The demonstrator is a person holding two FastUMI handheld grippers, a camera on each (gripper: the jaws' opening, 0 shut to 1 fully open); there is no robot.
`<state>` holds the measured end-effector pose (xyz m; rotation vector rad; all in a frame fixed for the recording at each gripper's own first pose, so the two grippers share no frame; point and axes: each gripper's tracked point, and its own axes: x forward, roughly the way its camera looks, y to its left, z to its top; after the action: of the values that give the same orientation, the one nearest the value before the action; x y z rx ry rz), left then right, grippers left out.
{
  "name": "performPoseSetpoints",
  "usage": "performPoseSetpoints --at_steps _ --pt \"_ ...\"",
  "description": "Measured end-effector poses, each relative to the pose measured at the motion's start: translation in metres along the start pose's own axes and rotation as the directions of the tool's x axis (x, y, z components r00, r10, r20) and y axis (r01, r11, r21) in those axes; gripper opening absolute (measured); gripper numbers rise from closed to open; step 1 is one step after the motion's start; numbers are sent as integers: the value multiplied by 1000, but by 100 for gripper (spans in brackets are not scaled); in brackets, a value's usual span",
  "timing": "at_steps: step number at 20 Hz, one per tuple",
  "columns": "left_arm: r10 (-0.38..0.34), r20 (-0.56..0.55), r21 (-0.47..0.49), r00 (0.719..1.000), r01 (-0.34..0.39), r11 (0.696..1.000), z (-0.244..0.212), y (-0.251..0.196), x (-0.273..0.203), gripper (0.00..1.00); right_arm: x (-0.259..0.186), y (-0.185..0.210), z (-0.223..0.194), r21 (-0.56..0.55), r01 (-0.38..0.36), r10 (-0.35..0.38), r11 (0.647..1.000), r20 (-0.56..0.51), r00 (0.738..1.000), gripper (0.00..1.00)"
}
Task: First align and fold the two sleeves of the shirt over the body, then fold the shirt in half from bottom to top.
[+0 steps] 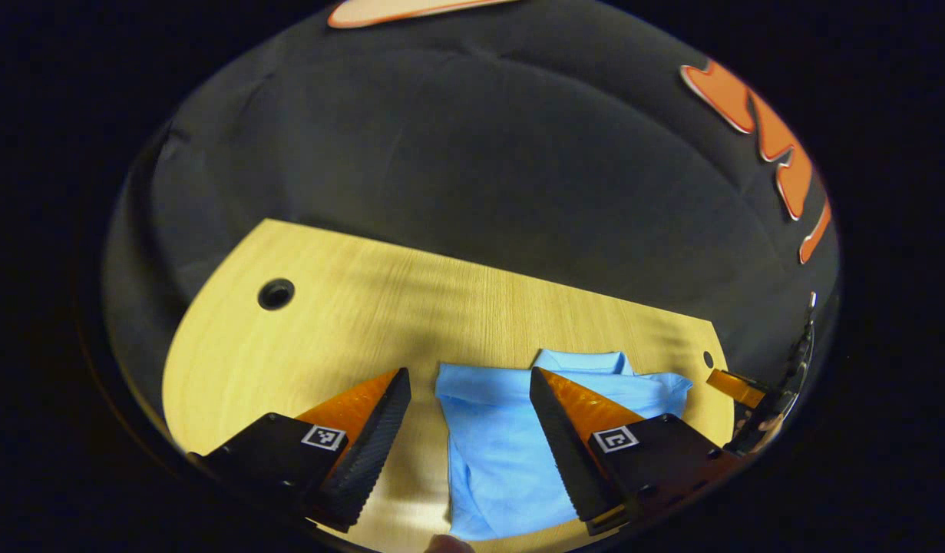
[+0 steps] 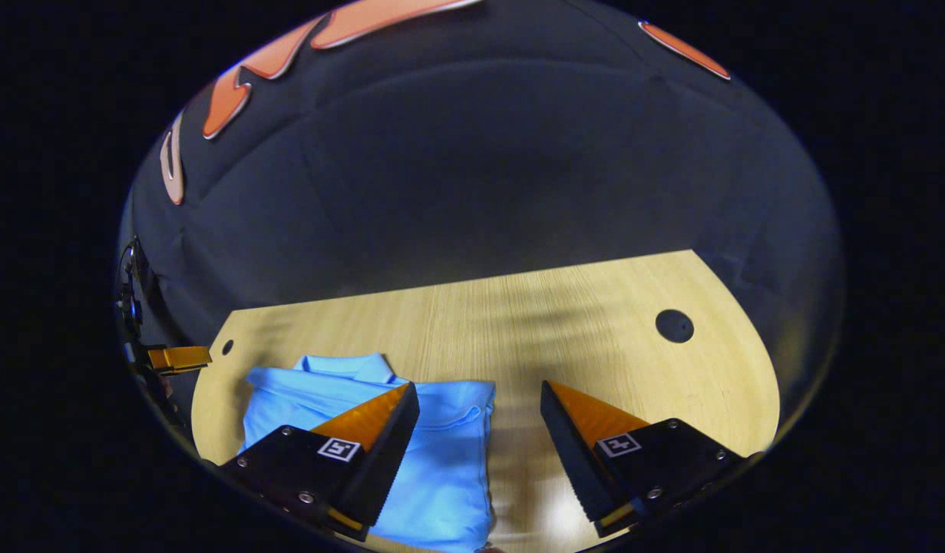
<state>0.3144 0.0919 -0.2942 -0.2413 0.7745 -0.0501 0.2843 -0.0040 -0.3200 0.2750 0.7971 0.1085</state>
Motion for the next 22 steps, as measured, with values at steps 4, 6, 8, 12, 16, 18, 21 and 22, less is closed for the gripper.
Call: performPoseSetpoints --at_steps 4,6,8,12,16,18,21,22 --pt "27 117 107 993 -39 994 -4 -42 -38 100 -58 11 24 -44 -4 8 999 96 995 99" --pt "9 171 131 985 -32 991 -1 -61 -64 100 -92 14 34 -66 12 -3 998 147 989 99" --pt "-13 223 152 975 -22 988 7 -68 -101 100 -129 17 34 -55 29 -19 998 175 984 99" --pt "-56 314 188 948 -4 982 1 -86 -168 100 -206 32 31 -36 59 -48 998 254 966 98" --pt "-106 407 269 907 -8 963 -17 -99 -236 100 -271 53 8 -44 75 -58 996 311 949 98" --pt "-130 436 297 891 -6 955 -35 -97 -273 100 -304 65 -5 -33 78 -63 996 338 939 98" --pt "-160 503 326 849 -15 945 -59 -94 -321 100 -352 84 -28 -54 82 -53 995 407 912 98" --pt "-160 521 331 838 -26 943 -66 -91 -329 100 -365 85 -37 -59 104 -70 993 416 907 98"
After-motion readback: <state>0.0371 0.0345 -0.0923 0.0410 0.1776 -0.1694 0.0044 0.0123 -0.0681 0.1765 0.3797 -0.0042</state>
